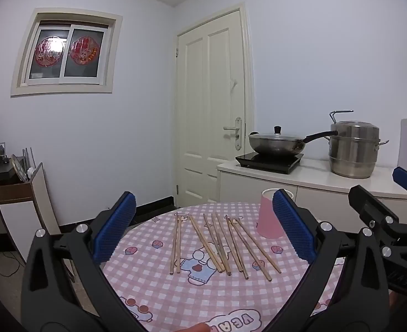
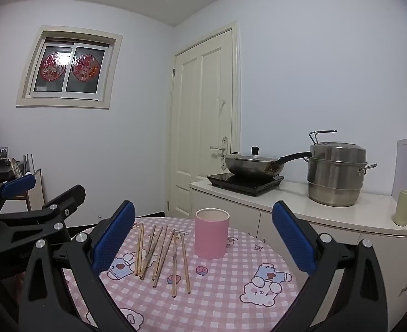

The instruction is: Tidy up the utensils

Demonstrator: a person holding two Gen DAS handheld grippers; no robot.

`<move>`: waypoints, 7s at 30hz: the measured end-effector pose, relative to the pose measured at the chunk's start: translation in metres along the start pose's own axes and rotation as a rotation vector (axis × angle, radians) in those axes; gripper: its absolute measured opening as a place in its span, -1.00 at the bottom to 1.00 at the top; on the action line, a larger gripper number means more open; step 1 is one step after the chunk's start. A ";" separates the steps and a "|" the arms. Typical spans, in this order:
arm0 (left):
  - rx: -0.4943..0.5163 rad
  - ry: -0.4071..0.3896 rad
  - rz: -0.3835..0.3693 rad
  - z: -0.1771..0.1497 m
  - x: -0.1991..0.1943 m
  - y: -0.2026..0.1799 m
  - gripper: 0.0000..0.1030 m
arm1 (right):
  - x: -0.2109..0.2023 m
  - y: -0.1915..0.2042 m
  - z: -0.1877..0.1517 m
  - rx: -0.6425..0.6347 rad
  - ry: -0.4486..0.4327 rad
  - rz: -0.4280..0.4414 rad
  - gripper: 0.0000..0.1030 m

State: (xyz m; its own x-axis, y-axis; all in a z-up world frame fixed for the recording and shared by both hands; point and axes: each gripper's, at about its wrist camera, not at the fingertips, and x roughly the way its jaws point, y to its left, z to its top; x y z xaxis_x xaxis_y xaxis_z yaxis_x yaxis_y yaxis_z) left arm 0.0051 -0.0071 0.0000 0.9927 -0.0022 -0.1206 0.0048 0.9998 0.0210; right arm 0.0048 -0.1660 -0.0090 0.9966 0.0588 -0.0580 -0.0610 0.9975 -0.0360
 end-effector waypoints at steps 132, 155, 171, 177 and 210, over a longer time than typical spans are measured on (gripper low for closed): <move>0.025 0.318 -0.024 -0.047 0.082 0.014 0.88 | 0.059 0.007 -0.039 0.005 0.180 0.062 0.86; 0.041 0.713 0.113 -0.097 0.225 0.089 0.62 | 0.157 -0.014 -0.089 0.053 0.498 0.123 0.86; 0.062 0.850 0.078 -0.104 0.294 0.089 0.34 | 0.190 -0.027 -0.098 0.088 0.600 0.160 0.86; 0.051 0.880 0.065 -0.109 0.313 0.093 0.29 | 0.198 -0.024 -0.100 0.058 0.613 0.156 0.86; -0.176 0.794 -0.145 -0.085 0.310 0.130 -0.87 | 0.272 0.093 -0.069 -0.205 0.670 0.300 0.86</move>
State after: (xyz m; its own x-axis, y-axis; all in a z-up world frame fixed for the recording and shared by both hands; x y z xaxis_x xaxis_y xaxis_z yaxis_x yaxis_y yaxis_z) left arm 0.3029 0.1240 -0.1185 0.6028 -0.1815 -0.7770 0.0416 0.9796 -0.1966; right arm 0.2664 -0.0601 -0.0965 0.6926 0.2248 -0.6854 -0.3986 0.9112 -0.1039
